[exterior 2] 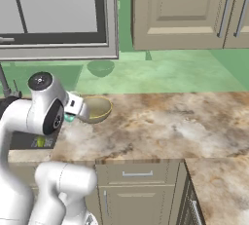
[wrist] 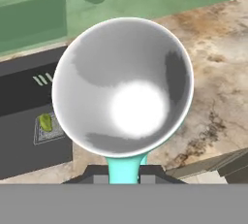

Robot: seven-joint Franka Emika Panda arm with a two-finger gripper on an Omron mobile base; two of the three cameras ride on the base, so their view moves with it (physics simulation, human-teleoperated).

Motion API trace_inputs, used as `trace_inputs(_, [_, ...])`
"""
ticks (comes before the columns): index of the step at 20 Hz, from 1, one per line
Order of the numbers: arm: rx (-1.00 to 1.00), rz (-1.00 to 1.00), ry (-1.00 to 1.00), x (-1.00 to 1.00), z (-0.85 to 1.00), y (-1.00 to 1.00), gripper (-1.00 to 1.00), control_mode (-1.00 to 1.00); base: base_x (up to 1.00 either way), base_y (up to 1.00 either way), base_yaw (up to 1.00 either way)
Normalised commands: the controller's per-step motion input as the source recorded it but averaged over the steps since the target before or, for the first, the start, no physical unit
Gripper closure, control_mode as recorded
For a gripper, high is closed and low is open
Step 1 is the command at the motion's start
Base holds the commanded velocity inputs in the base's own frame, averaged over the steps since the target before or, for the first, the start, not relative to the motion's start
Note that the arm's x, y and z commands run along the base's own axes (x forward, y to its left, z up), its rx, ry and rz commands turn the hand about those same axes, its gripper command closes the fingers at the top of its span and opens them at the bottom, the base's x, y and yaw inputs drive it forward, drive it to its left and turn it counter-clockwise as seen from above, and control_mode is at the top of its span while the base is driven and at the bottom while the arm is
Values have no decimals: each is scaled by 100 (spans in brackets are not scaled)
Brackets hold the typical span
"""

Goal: Clear the mugs and bowl far away from the sink.

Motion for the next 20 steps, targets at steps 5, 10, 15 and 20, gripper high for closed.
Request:
trace_inputs(5, [0, -3, 0, -8, 4, -33, 100, 100, -6, -16, -7])
trace_inputs(10, [0, 0, 0, 0, 0, 0, 100, 100, -10, -66, -70])
trace_inputs(15, [0, 0, 0, 0, 0, 0, 100, 100, 0, -11, -93])
trace_inputs(20, [0, 0, 0, 0, 0, 0, 100, 100, 0, -6, -94])
